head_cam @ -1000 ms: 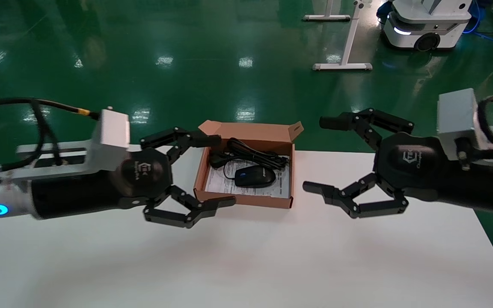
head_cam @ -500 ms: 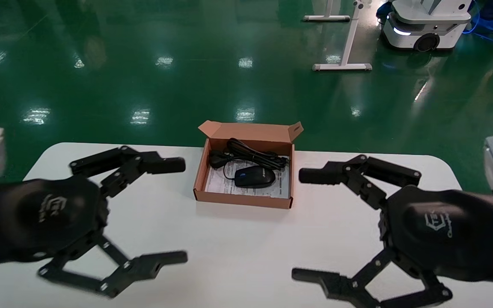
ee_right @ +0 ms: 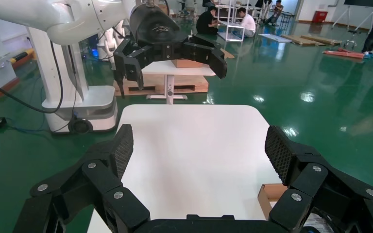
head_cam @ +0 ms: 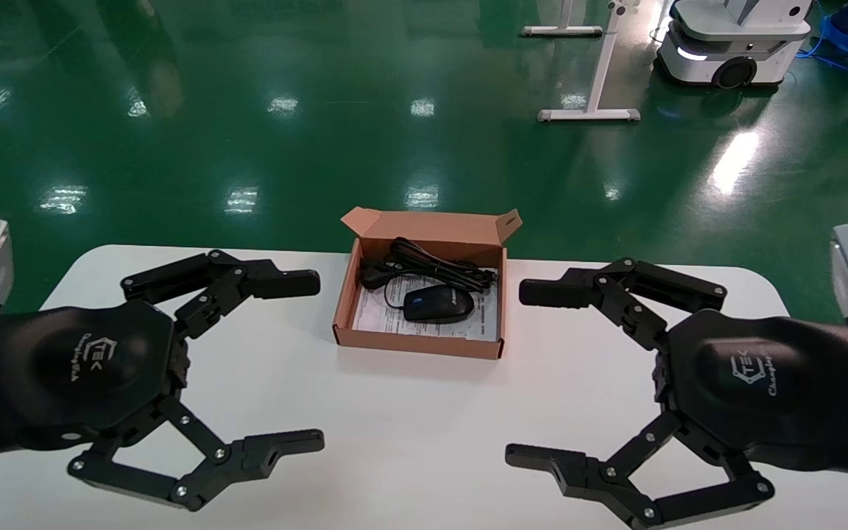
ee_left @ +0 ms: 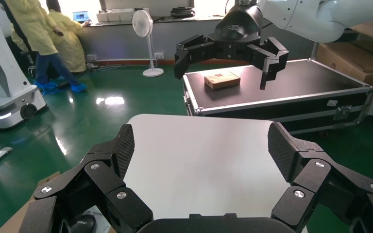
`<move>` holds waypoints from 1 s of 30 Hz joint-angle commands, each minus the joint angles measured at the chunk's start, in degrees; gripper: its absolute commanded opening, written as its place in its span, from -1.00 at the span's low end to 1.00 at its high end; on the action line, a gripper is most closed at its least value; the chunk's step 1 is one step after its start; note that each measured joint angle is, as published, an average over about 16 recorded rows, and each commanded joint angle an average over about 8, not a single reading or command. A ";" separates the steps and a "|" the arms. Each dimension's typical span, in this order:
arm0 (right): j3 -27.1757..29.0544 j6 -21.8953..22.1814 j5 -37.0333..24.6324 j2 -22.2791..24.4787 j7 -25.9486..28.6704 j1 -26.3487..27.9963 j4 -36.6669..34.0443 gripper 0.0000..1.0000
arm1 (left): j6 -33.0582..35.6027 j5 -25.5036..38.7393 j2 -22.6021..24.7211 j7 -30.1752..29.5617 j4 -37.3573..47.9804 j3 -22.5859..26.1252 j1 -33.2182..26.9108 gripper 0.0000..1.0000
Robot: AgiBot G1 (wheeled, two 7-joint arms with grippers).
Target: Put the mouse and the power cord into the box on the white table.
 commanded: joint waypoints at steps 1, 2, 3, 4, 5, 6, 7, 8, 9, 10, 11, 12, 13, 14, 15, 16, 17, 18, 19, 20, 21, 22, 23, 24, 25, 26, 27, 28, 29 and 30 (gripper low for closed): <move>-0.05 0.01 -0.09 -0.04 -0.10 0.12 -0.25 1.00 | -0.14 0.16 0.14 0.09 0.18 0.18 -0.14 1.00; -0.07 0.02 -0.13 -0.05 -0.13 0.16 -0.33 1.00 | -0.18 0.21 0.19 0.12 0.24 0.24 -0.19 1.00; -0.08 0.02 -0.16 -0.06 -0.16 0.20 -0.41 1.00 | -0.22 0.26 0.24 0.14 0.30 0.30 -0.23 1.00; -0.10 0.03 -0.19 -0.07 -0.19 0.23 -0.48 1.00 | -0.26 0.30 0.28 0.17 0.35 0.35 -0.27 1.00; -0.11 0.03 -0.21 -0.08 -0.22 0.26 -0.55 1.00 | -0.30 0.34 0.32 0.19 0.39 0.40 -0.30 1.00; -0.12 0.03 -0.24 -0.09 -0.24 0.29 -0.61 1.00 | -0.32 0.37 0.35 0.20 0.43 0.44 -0.33 1.00; -0.13 0.04 -0.26 -0.09 -0.27 0.31 -0.66 1.00 | -0.35 0.41 0.38 0.22 0.47 0.48 -0.37 1.00; -0.14 0.04 -0.28 -0.10 -0.29 0.34 -0.71 1.00 | -0.37 0.44 0.41 0.23 0.51 0.51 -0.39 1.00; -0.15 0.04 -0.29 -0.10 -0.31 0.36 -0.75 1.00 | -0.39 0.46 0.44 0.24 0.54 0.54 -0.42 1.00; -0.16 0.04 -0.31 -0.11 -0.33 0.38 -0.79 1.00 | -0.41 0.49 0.46 0.26 0.58 0.58 -0.44 1.00; -0.16 0.05 -0.32 -0.11 -0.34 0.40 -0.83 1.00 | -0.43 0.51 0.48 0.27 0.61 0.60 -0.46 1.00; -0.17 0.05 -0.33 -0.11 -0.36 0.42 -0.87 1.00 | -0.45 0.54 0.51 0.28 0.63 0.63 -0.48 1.00; -0.17 0.05 -0.34 -0.12 -0.37 0.44 -0.90 1.00 | -0.46 0.56 0.52 0.29 0.66 0.65 -0.50 1.00; -0.18 0.06 -0.35 -0.12 -0.38 0.45 -0.93 1.00 | -0.48 0.58 0.54 0.30 0.68 0.68 -0.52 1.00; -0.18 0.06 -0.36 -0.12 -0.39 0.47 -0.95 1.00 | -0.49 0.59 0.56 0.30 0.70 0.70 -0.53 1.00; -0.19 0.06 -0.36 -0.13 -0.40 0.48 -0.98 1.00 | -0.50 0.61 0.57 0.31 0.72 0.72 -0.55 1.00; -0.19 0.07 -0.37 -0.13 -0.41 0.49 -1.00 1.00 | -0.52 0.63 0.59 0.32 0.74 0.74 -0.56 1.00; -0.19 0.07 -0.38 -0.13 -0.42 0.49 -1.02 1.00 | -0.53 0.64 0.60 0.32 0.75 0.75 -0.58 1.00; -0.20 0.07 -0.38 -0.14 -0.42 0.50 -1.04 1.00 | -0.54 0.65 0.61 0.33 0.76 0.76 -0.59 1.00; -0.20 0.08 -0.39 -0.14 -0.43 0.51 -1.06 1.00 | -0.55 0.66 0.62 0.34 0.78 0.78 -0.60 1.00; -0.20 0.08 -0.39 -0.14 -0.43 0.51 -1.07 1.00 | -0.56 0.67 0.63 0.34 0.79 0.79 -0.61 1.00; -0.21 0.09 -0.40 -0.15 -0.44 0.52 -1.08 1.00 | -0.56 0.68 0.64 0.34 0.80 0.80 -0.62 1.00; -0.21 0.09 -0.40 -0.15 -0.44 0.52 -1.09 1.00 | -0.57 0.69 0.65 0.35 0.81 0.81 -0.63 1.00; -0.22 0.10 -0.40 -0.15 -0.44 0.53 -1.11 1.00 | -0.57 0.70 0.65 0.35 0.82 0.82 -0.63 1.00; -0.22 0.10 -0.41 -0.16 -0.44 0.53 -1.12 1.00 | -0.58 0.70 0.66 0.36 0.82 0.82 -0.64 1.00; -0.22 0.11 -0.41 -0.16 -0.45 0.53 -1.13 1.00 | -0.58 0.71 0.66 0.36 0.83 0.83 -0.64 1.00; -0.23 0.11 -0.41 -0.16 -0.45 0.54 -1.14 1.00 | -0.59 0.71 0.67 0.37 0.83 0.84 -0.64 1.00; -0.23 0.12 -0.42 -0.17 -0.45 0.54 -1.14 1.00 | -0.59 0.72 0.67 0.37 0.84 0.84 -0.65 1.00; -0.24 0.12 -0.42 -0.17 -0.46 0.54 -1.15 1.00 | -0.60 0.72 0.67 0.37 0.84 0.85 -0.65 1.00; -0.24 0.12 -0.42 -0.17 -0.46 0.55 -1.16 1.00 | -0.60 0.72 0.68 0.38 0.84 0.85 -0.65 1.00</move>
